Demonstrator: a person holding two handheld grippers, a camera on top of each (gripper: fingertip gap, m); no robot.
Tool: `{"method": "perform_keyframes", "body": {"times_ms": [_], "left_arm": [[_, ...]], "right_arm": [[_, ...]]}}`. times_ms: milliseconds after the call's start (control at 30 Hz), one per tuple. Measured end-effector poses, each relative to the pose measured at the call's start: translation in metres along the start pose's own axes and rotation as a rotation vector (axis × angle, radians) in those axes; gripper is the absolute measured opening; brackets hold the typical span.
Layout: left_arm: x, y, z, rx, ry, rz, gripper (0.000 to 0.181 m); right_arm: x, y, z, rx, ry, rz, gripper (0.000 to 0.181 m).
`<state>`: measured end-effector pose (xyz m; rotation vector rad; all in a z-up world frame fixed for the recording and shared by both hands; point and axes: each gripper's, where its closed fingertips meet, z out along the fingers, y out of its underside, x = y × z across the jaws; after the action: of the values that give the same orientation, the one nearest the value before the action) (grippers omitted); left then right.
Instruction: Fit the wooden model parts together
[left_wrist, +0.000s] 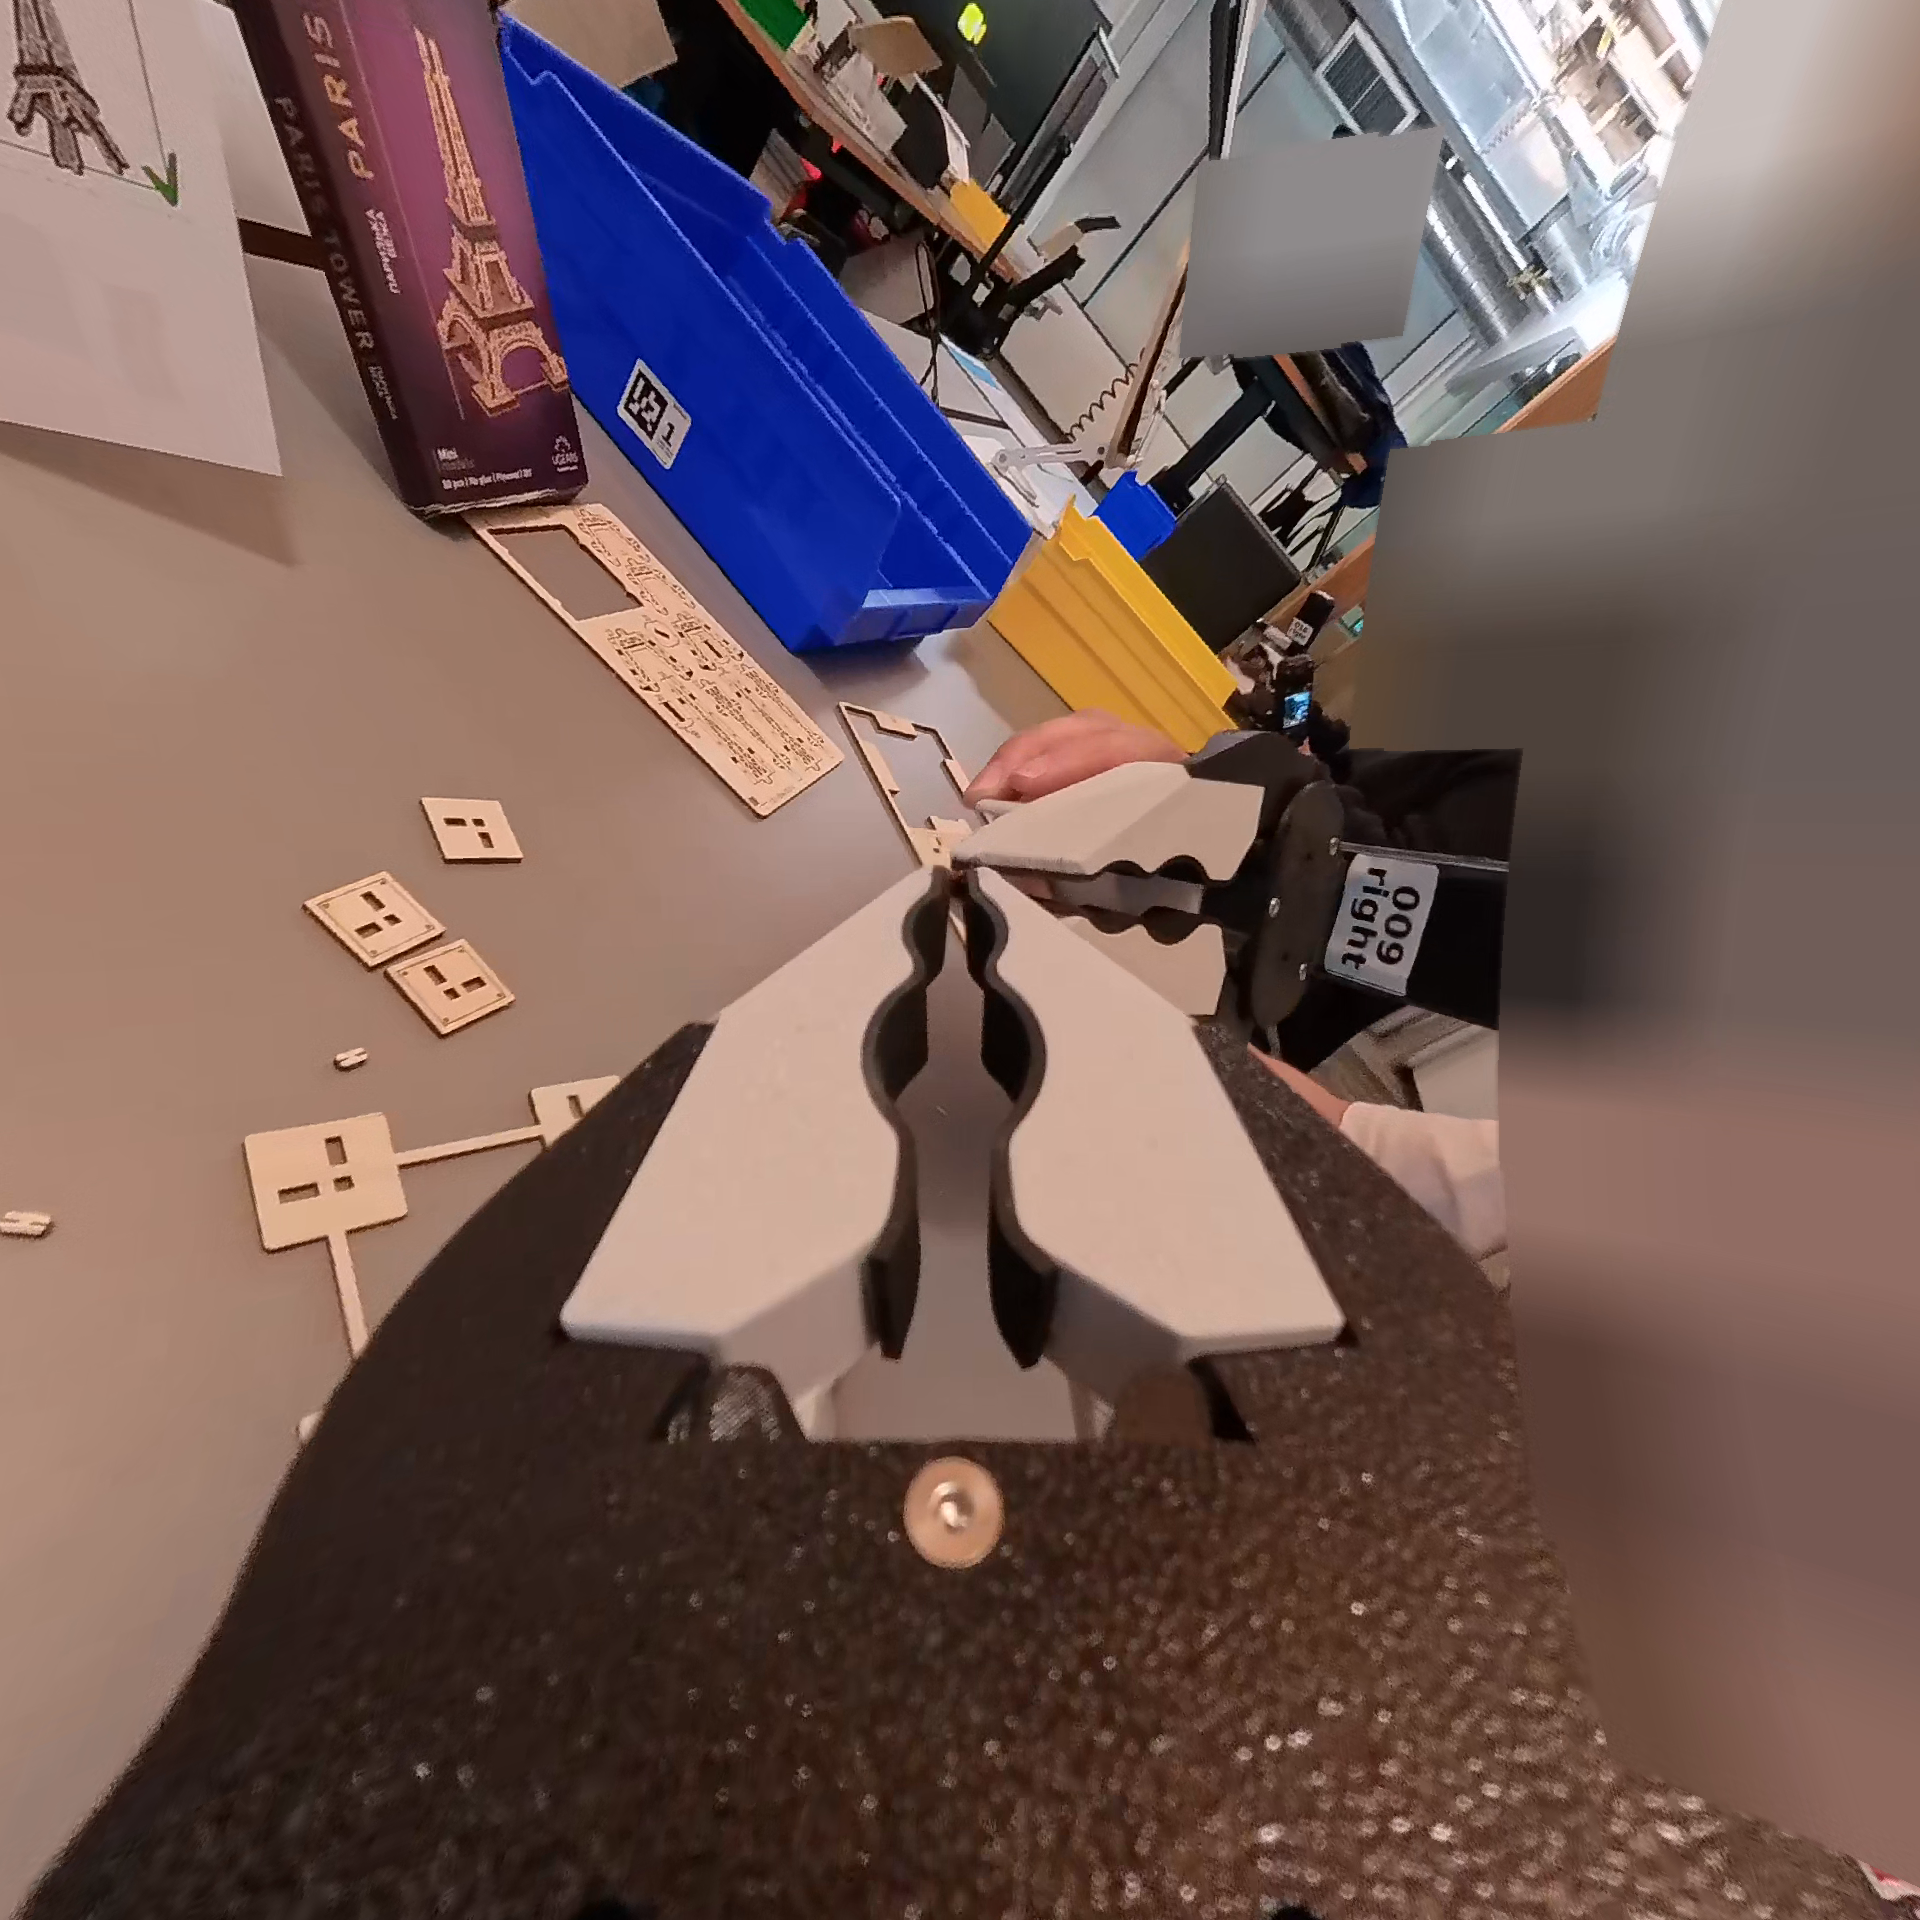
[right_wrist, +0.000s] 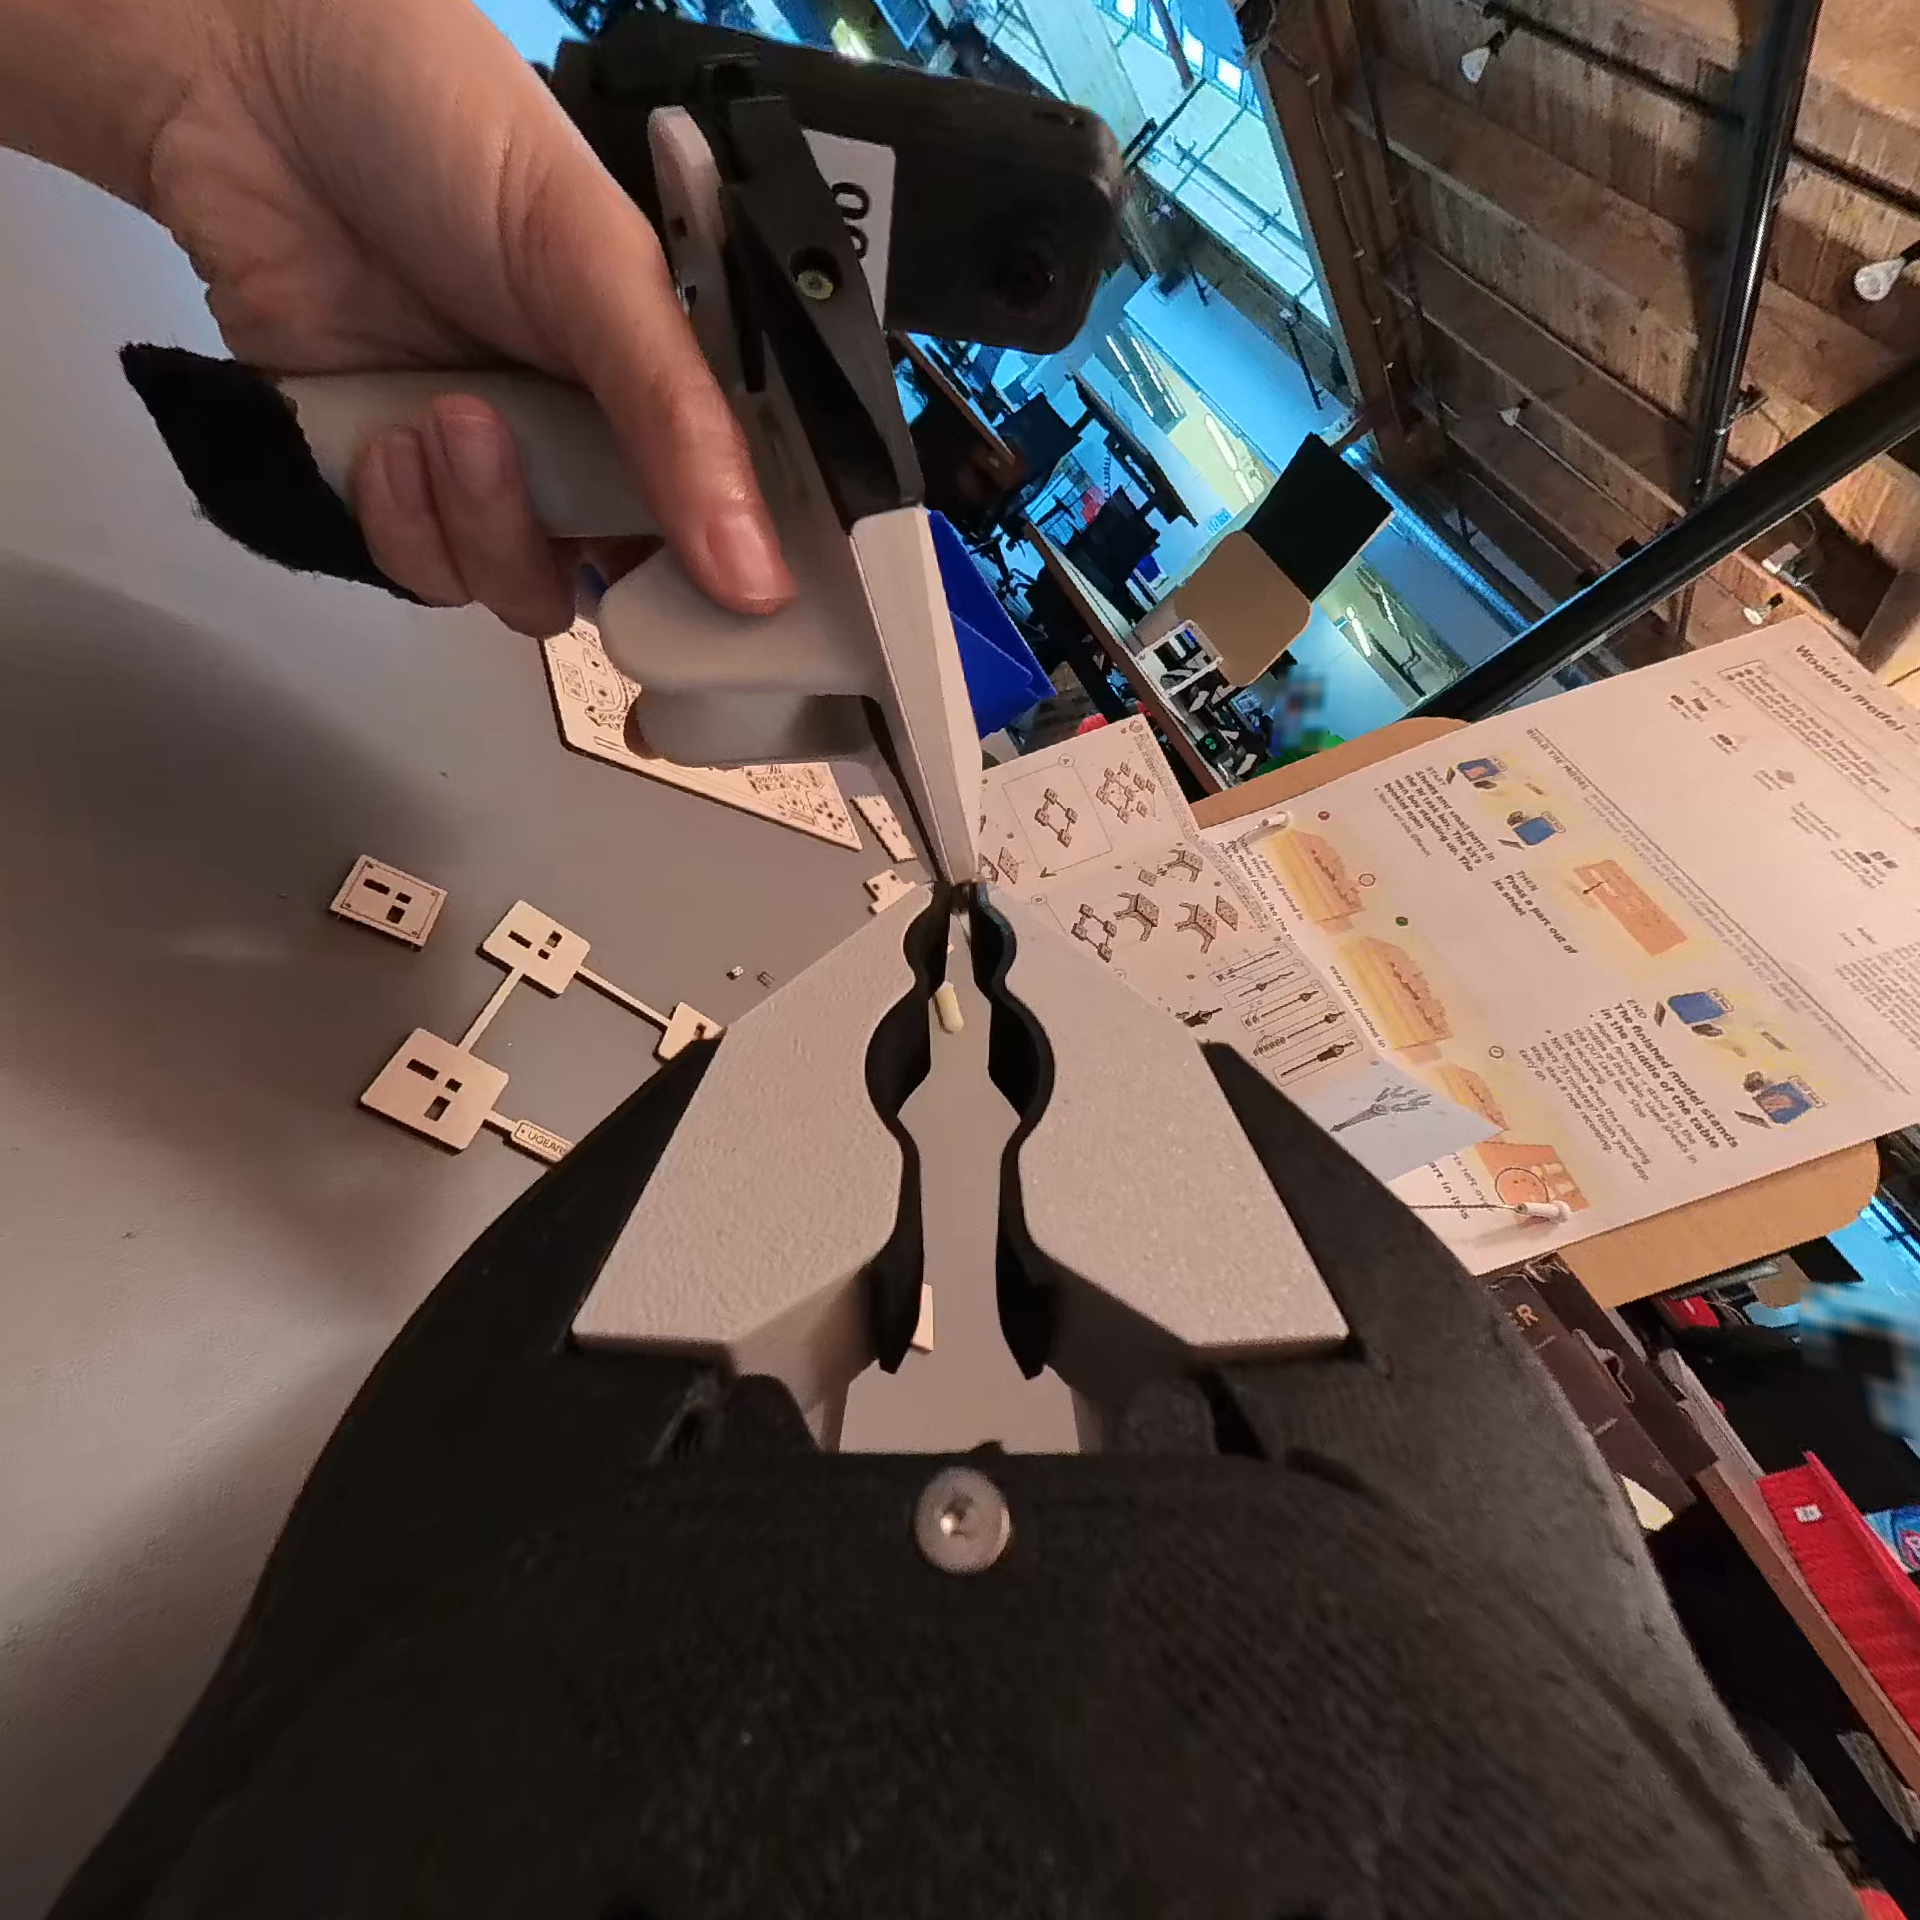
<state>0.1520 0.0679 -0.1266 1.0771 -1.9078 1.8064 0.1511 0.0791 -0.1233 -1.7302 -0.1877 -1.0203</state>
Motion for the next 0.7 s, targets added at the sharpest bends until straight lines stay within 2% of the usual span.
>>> {"method": "perform_keyframes", "body": {"times_ms": [200, 333, 433, 567, 700], "left_arm": [[-0.006, -0.002, -0.002, 0.028, -0.002, -0.014, 0.0], [-0.009, 0.002, -0.006, 0.004, -0.009, 0.006, 0.0], [-0.007, 0.025, -0.012, -0.163, -0.005, 0.109, 0.0], [-0.021, 0.07, -0.021, -0.47, -0.043, 0.281, 0.0], [-0.044, 0.099, -0.025, -0.679, -0.091, 0.322, 0.0]], "right_arm": [[0.001, -0.003, -0.001, 0.039, -0.004, 0.033, 0.004], [-0.001, 0.004, 0.001, 0.019, -0.023, 0.049, 0.015], [-0.006, 0.025, 0.003, -0.038, -0.099, 0.138, 0.024], [-0.007, 0.076, 0.005, -0.255, -0.134, 0.316, 0.037], [-0.013, 0.107, 0.005, -0.408, -0.148, 0.437, 0.041]]}}
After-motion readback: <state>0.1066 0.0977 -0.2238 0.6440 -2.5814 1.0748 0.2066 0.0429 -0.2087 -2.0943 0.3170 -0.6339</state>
